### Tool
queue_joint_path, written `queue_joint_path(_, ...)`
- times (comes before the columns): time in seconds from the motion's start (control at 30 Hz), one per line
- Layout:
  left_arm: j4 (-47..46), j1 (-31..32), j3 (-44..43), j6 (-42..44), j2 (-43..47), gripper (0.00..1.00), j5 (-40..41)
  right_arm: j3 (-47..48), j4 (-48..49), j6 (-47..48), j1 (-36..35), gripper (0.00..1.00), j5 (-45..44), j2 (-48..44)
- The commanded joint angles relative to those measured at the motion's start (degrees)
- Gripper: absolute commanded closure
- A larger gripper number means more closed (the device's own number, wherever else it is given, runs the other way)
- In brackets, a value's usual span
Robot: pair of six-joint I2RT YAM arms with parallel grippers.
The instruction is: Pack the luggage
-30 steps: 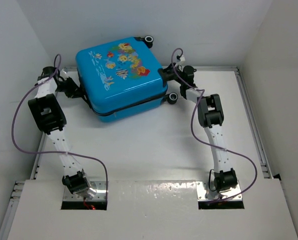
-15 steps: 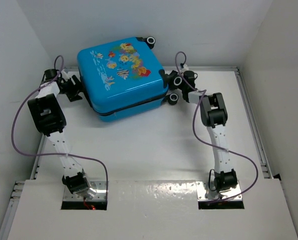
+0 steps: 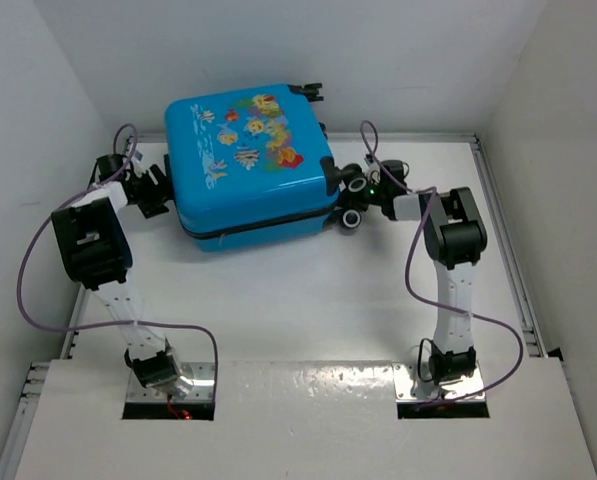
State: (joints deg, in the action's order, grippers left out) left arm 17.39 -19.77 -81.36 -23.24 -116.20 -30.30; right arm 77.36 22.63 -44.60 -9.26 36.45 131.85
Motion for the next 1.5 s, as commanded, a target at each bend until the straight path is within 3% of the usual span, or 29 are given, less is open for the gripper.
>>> queue_joint_path(0.0,-2.4,7.5,3.6,-4.3,3.1,0.29,-15.8,-14.1,-1.2,-2.8,-5.0,0.93,14.8,-7.3)
queue_joint_path(0.23,-5.8,9.7,-6.0,-7.2,-2.5,0.31,-18.0,-36.7,2.9,-1.7,-8.4,0.93,15.9,-24.5)
queue_joint_path(0.33,-5.8,8.4,-15.5,-9.5,-8.2,0.31,-18.0,-45.4,-0.1,2.7,-10.1,0.93,14.6,-33.7)
queue_joint_path(0.43,-7.7,7.2,-28.3,-13.3,-13.2,0.31,-18.8,-49.9,-7.0,9.2,-11.8,0.84,10.9,-45.5)
queue_joint_path(0.47,-11.5,6.6,-29.4,-15.0,-13.8,0.31,-18.8,-50.5,-9.9,11.8,-11.8,0.76,10.0,-49.6)
queue_joint_path(0.57,-18.7,3.8,-30.9,-19.6,-12.8,0.28,-18.0,-52.1,-17.1,19.9,-9.8,0.64,6.6,-57.3)
queue_joint_path(0.67,-28.9,-0.5,-28.1,-28.4,-8.6,0.27,-18.6,-53.2,-22.4,23.7,-6.7,0.63,4.8,-66.4)
queue_joint_path(0.77,-32.1,-4.1,-27.5,-34.1,-3.6,0.26,-21.3,-54.4,-26.8,28.9,-3.9,0.63,3.6,-75.7)
queue_joint_path(0.87,-32.6,-9.3,-22.2,-35.8,5.3,0.26,-23.6,-56.3,-28.5,29.8,-0.5,0.63,0.8,-83.0)
queue_joint_path(0.93,-31.4,-13.3,-11.4,-33.5,11.9,0.26,-24.1,-57.5,-27.4,29.7,1.9,0.63,-4.0,-87.7)
queue_joint_path(1.0,-27.3,-16.0,0.2,-24.4,22.7,0.28,-24.1,-57.5,-23.3,29.1,5.2,0.59,-7.8,-88.8)
queue_joint_path(1.03,-18.8,-16.6,3.3,-20.0,26.0,0.29,-22.4,-56.6,-23.1,29.3,7.3,0.56,-8.0,-88.1)
queue_joint_path(1.07,-8.0,-17.2,13.7,-10.4,35.7,0.33,-19.4,-52.0,-19.7,30.0,12.2,0.55,-7.9,-83.5)
queue_joint_path(1.23,5.6,-18.3,34.7,-5.2,49.1,0.40,-14.7,-40.7,-20.8,28.4,21.3,0.54,-8.1,-70.0)
queue_joint_path(1.33,8.1,-18.3,43.3,-6.1,56.0,0.44,-11.6,-32.5,-18.4,22.9,27.1,0.59,-9.8,-56.6)
queue_joint_path(1.47,8.1,-15.8,47.7,-6.6,56.7,0.46,-10.1,-24.7,-12.4,18.1,28.2,0.62,-9.9,-43.6)
